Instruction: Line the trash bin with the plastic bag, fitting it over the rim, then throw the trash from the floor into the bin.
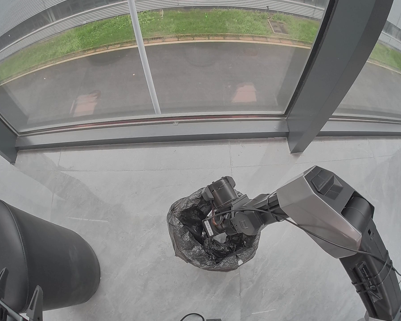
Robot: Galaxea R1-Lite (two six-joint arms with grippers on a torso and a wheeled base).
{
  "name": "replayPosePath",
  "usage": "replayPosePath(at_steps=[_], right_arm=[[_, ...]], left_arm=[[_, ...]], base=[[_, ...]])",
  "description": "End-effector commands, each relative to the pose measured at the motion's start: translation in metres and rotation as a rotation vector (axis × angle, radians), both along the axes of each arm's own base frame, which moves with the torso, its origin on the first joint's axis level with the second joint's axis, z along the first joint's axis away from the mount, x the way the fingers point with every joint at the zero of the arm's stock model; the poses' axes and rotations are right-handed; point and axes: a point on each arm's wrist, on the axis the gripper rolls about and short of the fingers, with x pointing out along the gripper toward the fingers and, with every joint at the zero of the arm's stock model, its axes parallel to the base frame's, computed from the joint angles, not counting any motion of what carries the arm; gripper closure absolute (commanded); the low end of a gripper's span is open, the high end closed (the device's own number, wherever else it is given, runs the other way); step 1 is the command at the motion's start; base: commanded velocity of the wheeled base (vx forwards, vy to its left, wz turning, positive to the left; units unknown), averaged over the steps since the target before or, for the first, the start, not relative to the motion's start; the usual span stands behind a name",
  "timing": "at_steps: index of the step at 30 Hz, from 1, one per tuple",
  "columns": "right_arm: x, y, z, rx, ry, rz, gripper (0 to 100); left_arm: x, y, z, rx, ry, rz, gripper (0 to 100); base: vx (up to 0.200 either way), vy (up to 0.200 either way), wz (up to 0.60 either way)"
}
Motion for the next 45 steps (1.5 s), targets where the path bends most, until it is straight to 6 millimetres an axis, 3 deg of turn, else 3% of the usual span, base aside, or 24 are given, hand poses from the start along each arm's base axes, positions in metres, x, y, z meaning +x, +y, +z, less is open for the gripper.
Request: replayPosePath(at_steps=[1,6,11,15,20,23,24,26,34,40,44,45], right_arm=[[0.002,-0.001,-0.006,-0.004,0.008,-0.006,100],[0.002,-0.002,-0.007,0.000,0.011,-0.013,100],[0.001,-0.002,0.006,0.018,-0.005,-0.017,100],[-0.007,-0.003,0.029,0.034,-0.025,-0.009,100],[-0.025,-0.010,0.072,0.055,-0.064,-0.002,100],[-0.044,-0.024,0.110,0.083,-0.099,0.001,100],[-0.044,-0.024,0.110,0.083,-0.099,0.001,100],[-0.060,-0.047,0.151,0.122,-0.151,-0.019,100],[-0.111,-0.151,0.253,0.217,-0.348,-0.170,100],[-0.173,-0.215,0.297,0.214,-0.516,-0.243,100],[-0.213,-0.238,0.313,0.208,-0.594,-0.260,100],[-0.232,-0.246,0.318,0.209,-0.617,-0.264,100]], left_arm=[[0.000,0.000,-0.005,0.000,0.002,0.001,0],[0.000,0.000,-0.005,0.000,0.002,0.001,0],[0.000,0.000,-0.005,0.000,0.002,0.001,0],[0.000,0.000,-0.005,0.000,0.002,0.001,0],[0.000,0.000,-0.005,0.000,0.002,0.001,0],[0.000,0.000,-0.005,0.000,0.002,0.001,0],[0.000,0.000,-0.005,0.000,0.002,0.001,0],[0.000,0.000,-0.005,0.003,0.002,-0.001,0],[0.000,0.000,-0.005,0.000,0.001,0.001,0],[0.000,0.000,-0.005,0.000,0.001,0.001,0],[0.000,0.000,-0.005,0.000,0.001,0.002,0],[0.000,0.000,-0.005,0.000,0.001,0.001,0]], base=[[0.000,0.000,0.00],[0.000,0.000,0.00],[0.000,0.000,0.00],[0.000,0.000,0.00],[0.000,0.000,0.00],[0.000,0.000,0.00],[0.000,0.000,0.00],[0.000,0.000,0.00],[0.000,0.000,0.00],[0.000,0.000,0.00],[0.000,0.000,0.00],[0.000,0.000,0.00]])
